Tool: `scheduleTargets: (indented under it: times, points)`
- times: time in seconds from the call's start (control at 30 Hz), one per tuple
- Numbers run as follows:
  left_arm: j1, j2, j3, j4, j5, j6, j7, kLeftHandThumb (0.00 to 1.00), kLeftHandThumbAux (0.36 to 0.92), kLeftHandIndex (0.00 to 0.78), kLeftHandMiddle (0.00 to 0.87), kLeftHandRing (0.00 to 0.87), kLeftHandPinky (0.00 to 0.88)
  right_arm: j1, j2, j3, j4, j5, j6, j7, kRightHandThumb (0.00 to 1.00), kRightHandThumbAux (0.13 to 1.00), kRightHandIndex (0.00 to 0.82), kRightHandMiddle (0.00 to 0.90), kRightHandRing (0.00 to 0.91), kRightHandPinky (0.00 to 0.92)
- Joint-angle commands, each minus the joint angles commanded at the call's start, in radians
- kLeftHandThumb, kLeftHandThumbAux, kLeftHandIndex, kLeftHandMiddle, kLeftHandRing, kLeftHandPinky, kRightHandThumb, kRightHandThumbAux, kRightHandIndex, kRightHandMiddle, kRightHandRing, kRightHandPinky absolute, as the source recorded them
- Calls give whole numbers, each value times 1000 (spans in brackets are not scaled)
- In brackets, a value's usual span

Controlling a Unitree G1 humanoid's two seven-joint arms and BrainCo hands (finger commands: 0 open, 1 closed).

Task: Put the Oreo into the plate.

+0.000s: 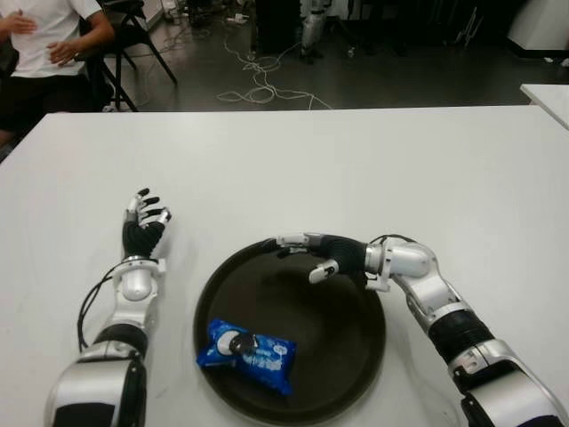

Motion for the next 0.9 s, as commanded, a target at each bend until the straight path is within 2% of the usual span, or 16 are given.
scheduleTargets:
  times: [0.23, 0.47, 0.67, 0.9]
  points:
    - [-1, 1, 0, 1, -1, 2, 0, 342, 665, 145, 235, 262, 300, 0, -1, 0, -12, -2, 17, 0, 0, 359, 0, 0, 0, 0]
    - [0, 2, 0, 1, -3, -3, -6, 353, 658, 149, 231, 262, 310, -3, -3, 0, -3, -19, -9, -15, 0, 372, 0, 0, 0, 0]
    - [0, 3, 0, 3, -3, -5, -12, 346, 653, 152, 235, 268, 316, -15, -12, 0, -3, -32, -22, -22, 0, 346, 0, 0, 0, 0]
    - [0, 4, -4, 6, 2, 1, -4, 321, 652, 149, 236, 267, 306, -3, -28, -19, -88, 1, 5, -9, 0, 331, 0, 0, 0, 0]
